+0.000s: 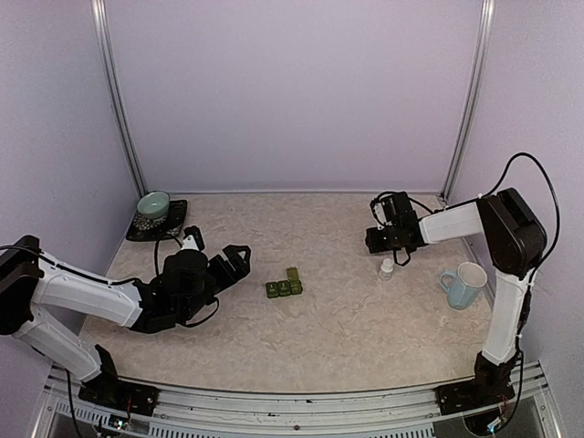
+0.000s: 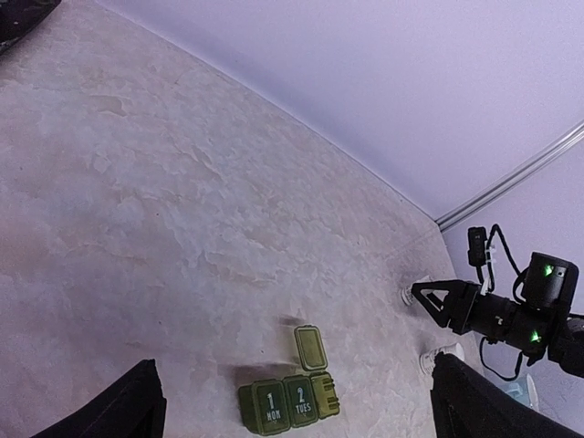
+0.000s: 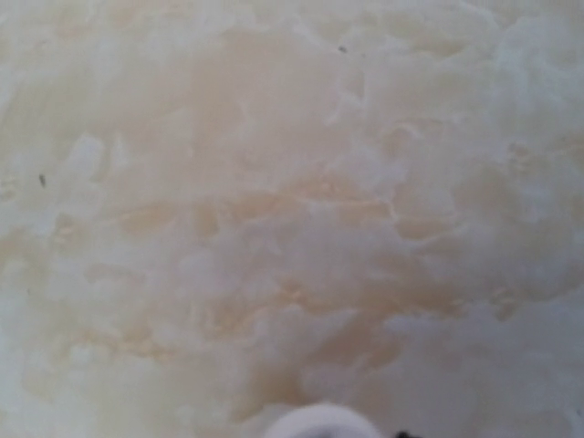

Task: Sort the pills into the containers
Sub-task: Place the pill bottle at the center of the board.

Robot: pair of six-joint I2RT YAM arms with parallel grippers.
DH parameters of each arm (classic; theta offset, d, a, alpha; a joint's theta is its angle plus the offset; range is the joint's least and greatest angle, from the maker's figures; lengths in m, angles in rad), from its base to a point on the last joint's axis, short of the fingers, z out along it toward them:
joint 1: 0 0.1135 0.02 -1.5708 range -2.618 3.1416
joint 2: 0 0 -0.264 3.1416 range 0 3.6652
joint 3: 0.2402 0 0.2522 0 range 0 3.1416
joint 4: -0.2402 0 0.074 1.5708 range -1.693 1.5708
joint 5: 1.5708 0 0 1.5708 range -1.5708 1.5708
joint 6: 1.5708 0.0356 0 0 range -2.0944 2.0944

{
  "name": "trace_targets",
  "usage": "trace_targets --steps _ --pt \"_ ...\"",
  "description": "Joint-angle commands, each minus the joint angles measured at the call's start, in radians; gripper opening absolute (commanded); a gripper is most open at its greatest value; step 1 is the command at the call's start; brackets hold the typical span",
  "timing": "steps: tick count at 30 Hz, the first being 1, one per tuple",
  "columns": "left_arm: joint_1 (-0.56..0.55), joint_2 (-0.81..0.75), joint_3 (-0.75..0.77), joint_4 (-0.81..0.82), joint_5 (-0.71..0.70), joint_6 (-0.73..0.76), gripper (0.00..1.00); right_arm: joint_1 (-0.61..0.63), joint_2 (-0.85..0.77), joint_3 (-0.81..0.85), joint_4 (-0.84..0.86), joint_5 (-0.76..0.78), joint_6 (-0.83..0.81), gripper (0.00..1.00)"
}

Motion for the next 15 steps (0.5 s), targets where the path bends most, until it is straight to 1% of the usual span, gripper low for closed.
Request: trace_targets --steps 1,2,4,6,8,10,13,15 --pt "-0.007 -0.031 -0.010 -0.028 -0.021 0.018 0.99 -0.013 0.025 0.020 0.003 -0.001 -0.008 0.38" --pt "-0.007 -0.035 -0.011 -0.030 -0.022 0.020 0.99 -0.014 0.023 0.018 0.001 -0.002 -0.008 0.35" --pt "-0.008 -0.041 -0.011 -0.034 -0.024 0.025 0.99 -0.013 0.009 0.013 0.002 -0.004 -0.013 0.24" --pt "-0.008 -0.045 -0.008 -0.038 -0.025 0.032 0.99 -0.013 -0.010 0.014 -0.007 -0.013 -0.021 0.18" --pt "-0.009 -0.050 -0.006 -0.042 -0.024 0.045 0.99 -0.008 -0.041 0.015 -0.019 -0.035 -0.035 0.16" --pt "-0.014 -0.061 -0.005 -0.043 -0.024 0.064 0.99 0.008 -0.084 0.021 -0.040 -0.073 -0.048 0.15" --pt "-0.024 -0.079 -0.004 -0.043 -0.010 0.124 0.99 0.067 -0.158 0.044 -0.106 -0.129 -0.089 0.15" --pt "-0.036 -0.106 -0.003 -0.073 -0.032 0.151 0.99 0.119 -0.204 0.056 -0.168 -0.147 -0.113 0.15"
